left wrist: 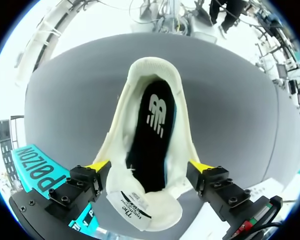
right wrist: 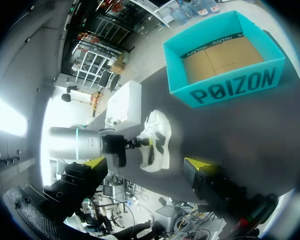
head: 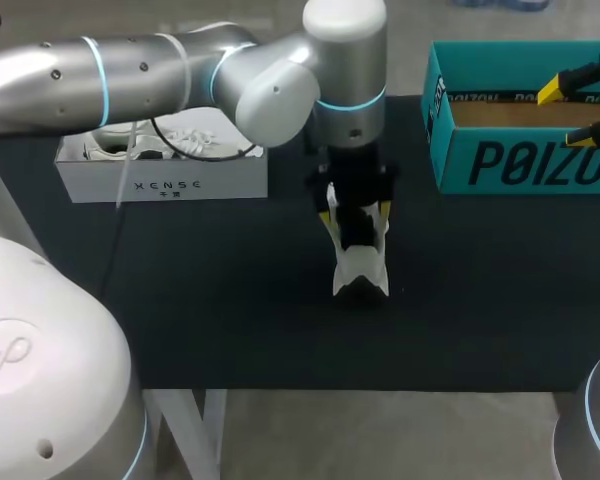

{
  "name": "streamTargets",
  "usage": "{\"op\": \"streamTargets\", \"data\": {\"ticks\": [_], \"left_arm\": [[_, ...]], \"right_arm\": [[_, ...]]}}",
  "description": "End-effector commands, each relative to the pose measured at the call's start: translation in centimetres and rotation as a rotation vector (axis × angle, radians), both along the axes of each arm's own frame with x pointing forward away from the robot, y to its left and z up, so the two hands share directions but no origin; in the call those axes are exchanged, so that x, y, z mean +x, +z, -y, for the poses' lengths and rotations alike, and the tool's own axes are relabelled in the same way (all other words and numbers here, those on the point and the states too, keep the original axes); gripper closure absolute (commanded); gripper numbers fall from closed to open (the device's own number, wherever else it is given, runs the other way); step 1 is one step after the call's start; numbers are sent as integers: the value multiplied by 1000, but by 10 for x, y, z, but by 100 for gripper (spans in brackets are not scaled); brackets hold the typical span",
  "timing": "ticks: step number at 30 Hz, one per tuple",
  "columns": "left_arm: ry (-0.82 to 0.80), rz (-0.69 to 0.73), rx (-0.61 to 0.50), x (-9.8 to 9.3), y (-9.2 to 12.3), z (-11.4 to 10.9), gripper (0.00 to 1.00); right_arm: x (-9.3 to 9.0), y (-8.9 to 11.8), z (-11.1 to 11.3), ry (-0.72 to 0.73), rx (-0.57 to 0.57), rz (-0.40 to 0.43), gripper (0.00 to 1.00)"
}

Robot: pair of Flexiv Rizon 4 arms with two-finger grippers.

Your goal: Take the shoe out of the shoebox, open the shoe tongue, remove and reinsert the insole, then place the shoe into the shoebox

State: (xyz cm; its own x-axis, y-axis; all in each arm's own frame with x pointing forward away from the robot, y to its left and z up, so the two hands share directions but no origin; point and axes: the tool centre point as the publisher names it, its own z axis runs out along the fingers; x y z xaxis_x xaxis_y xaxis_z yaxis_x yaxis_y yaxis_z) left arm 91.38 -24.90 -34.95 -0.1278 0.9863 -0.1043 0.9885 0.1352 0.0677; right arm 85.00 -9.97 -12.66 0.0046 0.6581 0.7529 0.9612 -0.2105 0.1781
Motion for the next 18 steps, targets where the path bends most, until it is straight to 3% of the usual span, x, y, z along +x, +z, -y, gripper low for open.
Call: {"op": "streamTargets", "data": {"ticks": [1,13,14,15,18], "left_arm": [[18,8,15,6,4,0,0],[86,62,2,33,20,-7,2],[93,75,4,35,22,-8,7],[103,84,-5,38,24,-10,24],[134,103,-38,47,33,-12,51]], "right_arm": [[-1,0,0,-2,-2,-1,0],[-1,0,0,-2,-2,-1,0],[-1,0,0,-2,-2,-1,0],[-1,0,0,-2,-2,-1,0],[-1,0,0,-2,-2,-1,0]]}}
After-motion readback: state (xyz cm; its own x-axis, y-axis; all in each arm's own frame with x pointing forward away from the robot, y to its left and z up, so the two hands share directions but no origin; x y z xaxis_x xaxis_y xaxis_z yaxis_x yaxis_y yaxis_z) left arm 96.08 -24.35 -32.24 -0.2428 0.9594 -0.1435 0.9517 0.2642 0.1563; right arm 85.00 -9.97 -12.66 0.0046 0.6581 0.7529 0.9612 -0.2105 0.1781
